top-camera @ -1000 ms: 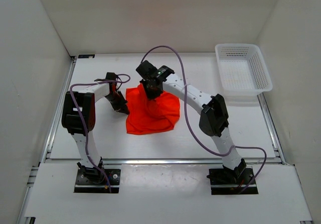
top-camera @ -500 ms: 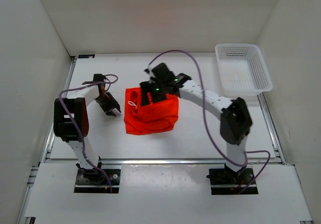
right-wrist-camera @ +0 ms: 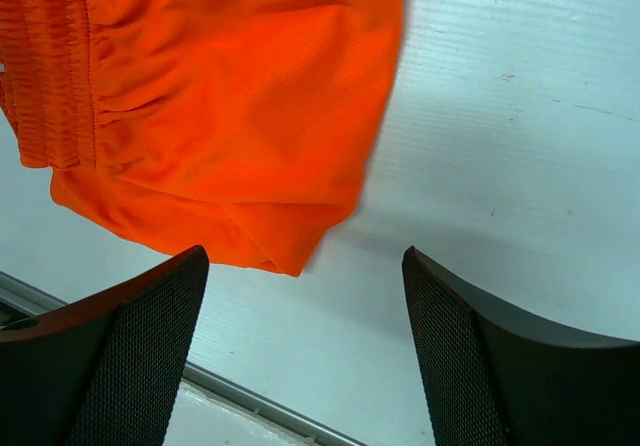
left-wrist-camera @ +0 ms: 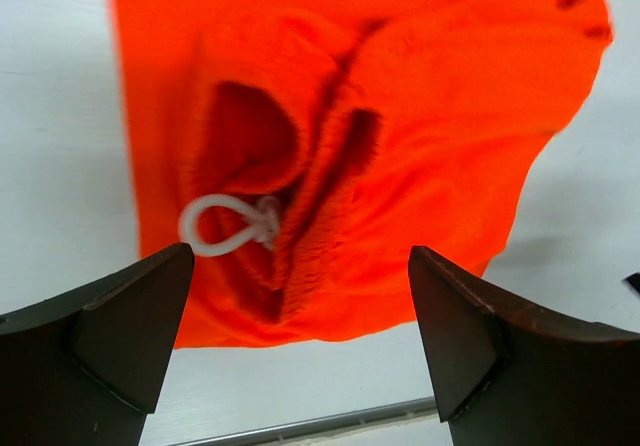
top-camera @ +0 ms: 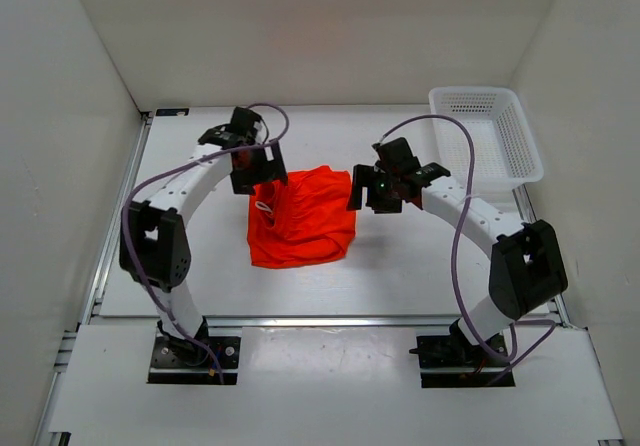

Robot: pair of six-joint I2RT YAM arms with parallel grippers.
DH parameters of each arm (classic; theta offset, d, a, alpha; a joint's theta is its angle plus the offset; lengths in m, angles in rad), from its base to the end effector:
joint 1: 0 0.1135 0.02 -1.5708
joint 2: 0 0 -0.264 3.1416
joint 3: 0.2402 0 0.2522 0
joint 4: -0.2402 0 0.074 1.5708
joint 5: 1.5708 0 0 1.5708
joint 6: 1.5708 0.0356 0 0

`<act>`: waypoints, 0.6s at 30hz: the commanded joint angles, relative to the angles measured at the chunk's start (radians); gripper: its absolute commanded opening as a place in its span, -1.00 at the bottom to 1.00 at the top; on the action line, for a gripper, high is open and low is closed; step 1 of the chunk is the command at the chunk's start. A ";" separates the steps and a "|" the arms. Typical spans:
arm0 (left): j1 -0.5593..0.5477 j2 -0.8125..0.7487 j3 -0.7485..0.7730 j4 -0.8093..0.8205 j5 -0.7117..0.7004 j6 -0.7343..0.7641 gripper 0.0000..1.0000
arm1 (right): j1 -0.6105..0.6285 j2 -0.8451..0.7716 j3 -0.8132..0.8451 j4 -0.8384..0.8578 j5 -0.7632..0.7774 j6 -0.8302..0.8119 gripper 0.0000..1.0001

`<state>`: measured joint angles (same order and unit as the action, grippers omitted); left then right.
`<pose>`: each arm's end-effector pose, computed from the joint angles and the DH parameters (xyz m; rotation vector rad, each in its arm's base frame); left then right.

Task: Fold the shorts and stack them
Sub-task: Fold the shorts

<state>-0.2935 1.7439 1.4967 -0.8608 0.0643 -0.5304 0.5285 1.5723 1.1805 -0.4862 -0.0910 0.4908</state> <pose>0.3502 -0.1082 0.2738 -0.3013 2.7064 -0.3372 0.2916 0.1740 0.2552 -0.0891 2.5243 0.5451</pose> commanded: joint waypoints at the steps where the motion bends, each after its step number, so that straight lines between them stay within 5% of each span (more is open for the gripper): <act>1: -0.038 0.078 0.036 -0.063 -0.014 0.040 1.00 | -0.012 -0.055 0.008 -0.008 0.025 0.009 0.66; 18: -0.072 0.186 -0.036 -0.007 -0.098 -0.002 0.89 | -0.012 -0.078 -0.001 -0.026 0.037 0.000 0.68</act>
<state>-0.3618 1.9171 1.4776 -0.8982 -0.0204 -0.5259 0.5205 1.5192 1.1805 -0.4992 -0.0650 0.4915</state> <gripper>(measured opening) 0.967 0.841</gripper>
